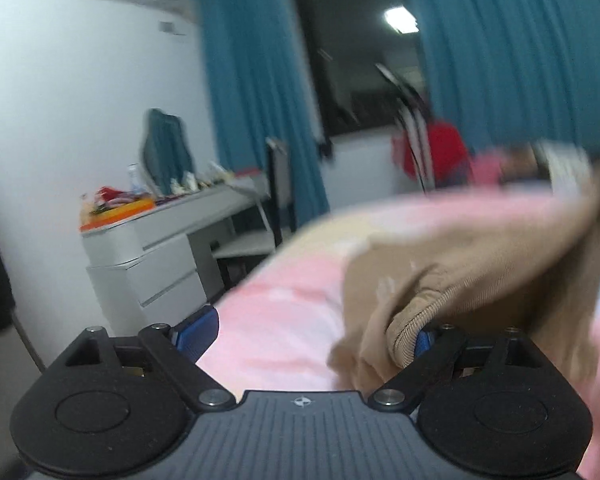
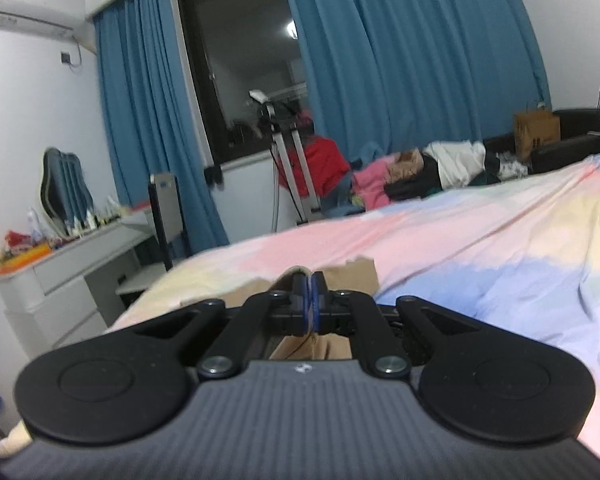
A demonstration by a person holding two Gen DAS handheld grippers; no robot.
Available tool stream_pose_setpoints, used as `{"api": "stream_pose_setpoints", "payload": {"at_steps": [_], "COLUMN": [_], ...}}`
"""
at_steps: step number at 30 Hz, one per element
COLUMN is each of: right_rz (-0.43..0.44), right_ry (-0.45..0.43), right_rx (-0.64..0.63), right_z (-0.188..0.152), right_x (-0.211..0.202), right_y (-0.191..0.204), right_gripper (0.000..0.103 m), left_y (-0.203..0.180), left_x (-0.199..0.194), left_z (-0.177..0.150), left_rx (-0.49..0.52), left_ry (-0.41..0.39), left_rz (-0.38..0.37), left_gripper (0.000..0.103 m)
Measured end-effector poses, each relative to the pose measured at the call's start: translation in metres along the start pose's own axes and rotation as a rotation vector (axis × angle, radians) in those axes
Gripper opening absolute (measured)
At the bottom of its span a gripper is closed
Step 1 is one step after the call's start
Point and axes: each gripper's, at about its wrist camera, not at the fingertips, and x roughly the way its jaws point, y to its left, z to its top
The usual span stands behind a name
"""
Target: Fold clothes
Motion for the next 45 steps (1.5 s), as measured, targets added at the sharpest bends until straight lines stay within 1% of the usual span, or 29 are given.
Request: {"api": "stream_pose_setpoints", "payload": {"at_steps": [2,3,6,9,10,12,13,14,17,19,22,25,28,31,34,36,38,40,43,44,45], "right_rz": [0.023,0.034,0.077,0.124,0.144,0.181,0.198,0.207,0.202,0.22,0.242,0.244,0.287,0.317,0.324,0.324,0.329,0.325,0.302,0.295,0.287], "right_ry": [0.066,0.096,0.198,0.315,0.358,0.431,0.464,0.487,0.492,0.495,0.469,0.354,0.237,0.178,0.179,0.212,0.244,0.269,0.287,0.292,0.298], "right_rx": [0.009,0.015,-0.004,-0.036,-0.046,-0.056,-0.059,-0.065,-0.106,-0.099,0.017,0.172,0.285,0.354,0.35,0.349,0.338,0.288,0.176,0.139,0.112], "right_z": [-0.003,-0.005,-0.013,-0.024,-0.028,-0.037,-0.041,-0.045,-0.05,-0.051,-0.045,-0.031,-0.019,-0.013,-0.011,-0.013,-0.017,-0.019,-0.021,-0.022,-0.024], "right_x": [0.008,0.012,0.022,0.033,0.037,0.044,0.047,0.049,0.051,0.051,0.05,0.041,0.029,0.024,0.027,0.033,0.037,0.038,0.036,0.035,0.036], "right_y": [-0.001,-0.001,0.006,0.016,0.02,0.026,0.029,0.032,0.039,0.04,0.029,0.01,-0.006,-0.016,-0.017,-0.016,-0.013,-0.005,0.009,0.014,0.017], "right_gripper": [0.007,0.007,0.007,0.009,0.012,0.023,0.032,0.034,0.036,0.036,0.036,0.039,0.038,0.038,0.038,0.038,0.038,0.039,0.039,0.042,0.047], "left_y": [0.021,0.03,0.049,0.062,0.067,0.073,0.076,0.078,0.082,0.083,0.085,0.086,0.084,0.077,0.066,0.058,0.055,0.056,0.068,0.072,0.073], "left_x": [-0.004,-0.005,-0.001,0.01,0.018,0.025,0.028,0.033,0.046,0.045,0.044,0.046,0.05,0.058,0.072,0.079,0.084,0.085,0.088,0.089,0.089], "left_z": [0.016,0.022,0.035,0.037,0.038,0.039,0.039,0.04,0.042,0.042,0.045,0.046,0.045,0.043,0.035,0.028,0.024,0.023,0.024,0.025,0.025], "left_rx": [-0.115,-0.153,-0.203,-0.236,-0.249,-0.269,-0.274,-0.273,-0.27,-0.284,-0.282,-0.285,-0.275,-0.228,-0.154,-0.103,-0.079,-0.089,-0.154,-0.171,-0.182], "left_ry": [-0.034,-0.041,-0.015,0.035,0.054,0.082,0.09,0.092,0.08,0.063,0.042,0.046,0.068,0.116,0.198,0.245,0.264,0.266,0.258,0.253,0.246], "left_rz": [-0.022,-0.035,-0.062,-0.078,-0.084,-0.089,-0.09,-0.088,-0.079,-0.084,-0.076,-0.075,-0.081,-0.086,-0.067,-0.055,-0.053,-0.054,-0.072,-0.076,-0.077], "left_gripper": [0.093,0.093,0.093,0.092,0.091,0.091,0.091,0.091,0.09,0.09,0.089,0.089,0.088,0.088,0.088,0.088,0.088,0.088,0.088,0.088,0.088]}}
